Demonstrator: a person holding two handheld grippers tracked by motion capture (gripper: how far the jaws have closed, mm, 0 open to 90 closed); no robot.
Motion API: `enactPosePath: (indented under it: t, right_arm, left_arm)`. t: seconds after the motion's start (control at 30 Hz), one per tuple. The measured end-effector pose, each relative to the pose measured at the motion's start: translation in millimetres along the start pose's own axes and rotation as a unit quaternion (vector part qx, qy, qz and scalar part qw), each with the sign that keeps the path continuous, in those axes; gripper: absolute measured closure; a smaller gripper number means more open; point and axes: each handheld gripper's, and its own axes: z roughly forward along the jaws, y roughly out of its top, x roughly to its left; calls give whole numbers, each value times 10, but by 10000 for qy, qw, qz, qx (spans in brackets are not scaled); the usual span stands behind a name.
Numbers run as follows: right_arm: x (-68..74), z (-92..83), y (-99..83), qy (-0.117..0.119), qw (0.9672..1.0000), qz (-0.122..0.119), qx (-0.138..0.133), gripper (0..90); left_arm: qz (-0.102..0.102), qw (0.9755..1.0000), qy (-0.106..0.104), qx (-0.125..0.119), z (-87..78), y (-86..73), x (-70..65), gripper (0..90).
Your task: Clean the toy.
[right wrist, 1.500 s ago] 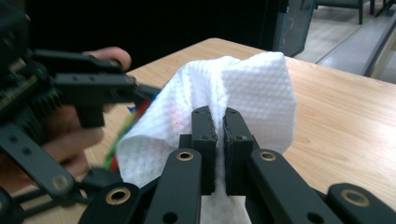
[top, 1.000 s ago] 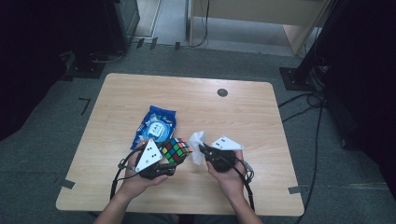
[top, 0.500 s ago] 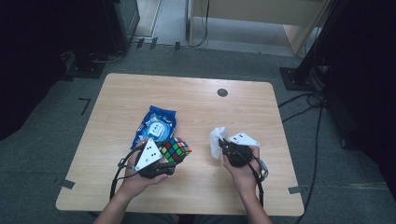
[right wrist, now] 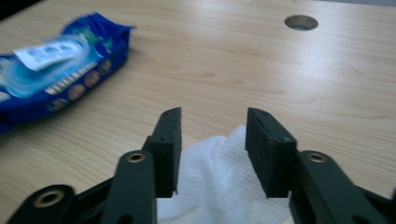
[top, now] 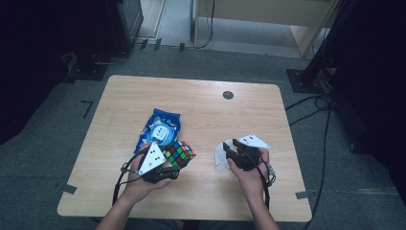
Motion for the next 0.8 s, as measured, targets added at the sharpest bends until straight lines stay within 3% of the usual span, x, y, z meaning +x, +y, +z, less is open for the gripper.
enactPosePath:
  t: [0.13, 0.2, 0.27, 0.37, 0.5, 0.63, 0.73, 0.8]
  right_arm:
    - [138, -119, 126, 593, 9976, 341, -119, 431]
    - [237, -184, 190, 1024, 9929, 589, -164, 388]
    - [364, -237, 247, 1474, 9860, 755, -177, 351]
    - [521, -278, 298, 1882, 9782, 865, -139, 302]
    - [674, -273, 301, 2121, 9725, 958, -24, 260]
    - [756, -203, 261, 2130, 9720, 989, 105, 249]
    - [781, -135, 228, 2148, 9701, 1110, 231, 254]
    - [784, -100, 209, 2248, 9668, 1179, 279, 262]
  left_arm:
    - [18, 10000, -1, 9, 16, -7, -9, 337]
    - [34, 10000, 1, 28, 27, -13, -22, 337]
    - [70, 10000, 14, 49, 41, -19, -39, 337]
    - [116, 9999, 33, 84, 66, -26, -76, 337]
    - [178, 9998, 83, 92, 100, -34, -129, 337]
    - [220, 9997, 91, 78, 117, -36, -167, 337]
    - [243, 9997, 95, 27, 119, -31, -194, 337]
    - [285, 9995, 106, 26, 125, -31, -213, 336]
